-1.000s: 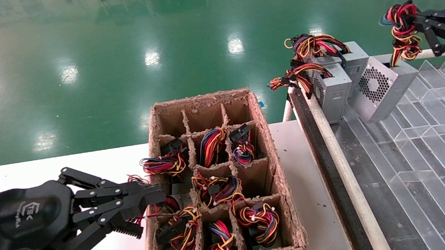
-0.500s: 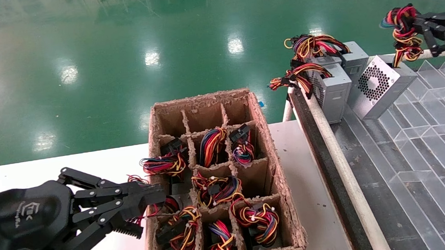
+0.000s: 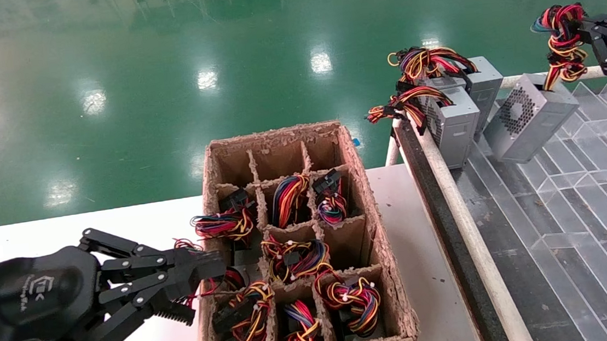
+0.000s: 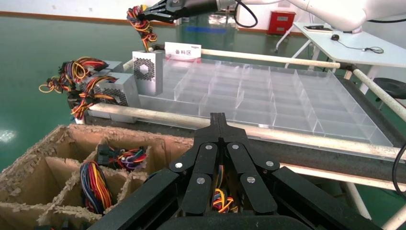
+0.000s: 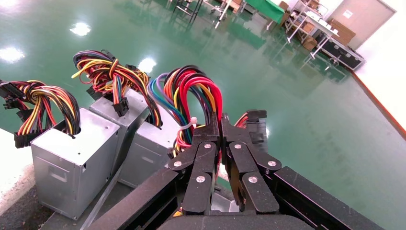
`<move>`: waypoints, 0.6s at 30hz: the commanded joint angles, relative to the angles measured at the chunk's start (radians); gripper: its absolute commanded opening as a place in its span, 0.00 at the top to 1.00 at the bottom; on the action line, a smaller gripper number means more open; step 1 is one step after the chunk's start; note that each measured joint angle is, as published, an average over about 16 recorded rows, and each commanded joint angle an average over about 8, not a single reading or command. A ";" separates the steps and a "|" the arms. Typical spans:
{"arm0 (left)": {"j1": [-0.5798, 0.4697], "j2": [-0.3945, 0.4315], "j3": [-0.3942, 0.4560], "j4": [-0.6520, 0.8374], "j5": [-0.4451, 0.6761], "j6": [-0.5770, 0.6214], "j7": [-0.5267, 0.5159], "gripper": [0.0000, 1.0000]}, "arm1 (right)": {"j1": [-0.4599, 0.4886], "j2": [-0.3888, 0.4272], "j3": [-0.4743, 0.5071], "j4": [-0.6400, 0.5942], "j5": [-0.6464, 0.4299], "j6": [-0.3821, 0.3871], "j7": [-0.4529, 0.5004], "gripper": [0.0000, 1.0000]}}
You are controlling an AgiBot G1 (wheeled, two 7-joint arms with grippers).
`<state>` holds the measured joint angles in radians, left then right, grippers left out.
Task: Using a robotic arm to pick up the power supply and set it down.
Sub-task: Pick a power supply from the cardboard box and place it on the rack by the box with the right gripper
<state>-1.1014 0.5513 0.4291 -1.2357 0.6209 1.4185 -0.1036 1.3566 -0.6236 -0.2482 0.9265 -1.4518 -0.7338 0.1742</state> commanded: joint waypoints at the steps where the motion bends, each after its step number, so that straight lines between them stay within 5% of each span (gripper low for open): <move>1: 0.000 0.000 0.000 0.000 0.000 0.000 0.000 1.00 | -0.002 0.001 0.001 -0.001 0.001 0.000 -0.002 1.00; 18: 0.000 0.000 0.000 0.000 0.000 0.000 0.000 1.00 | 0.023 -0.089 -0.032 -0.006 -0.024 0.023 -0.002 1.00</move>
<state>-1.1014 0.5513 0.4292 -1.2357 0.6209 1.4185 -0.1036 1.3749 -0.7107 -0.2783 0.9209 -1.4764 -0.7062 0.1756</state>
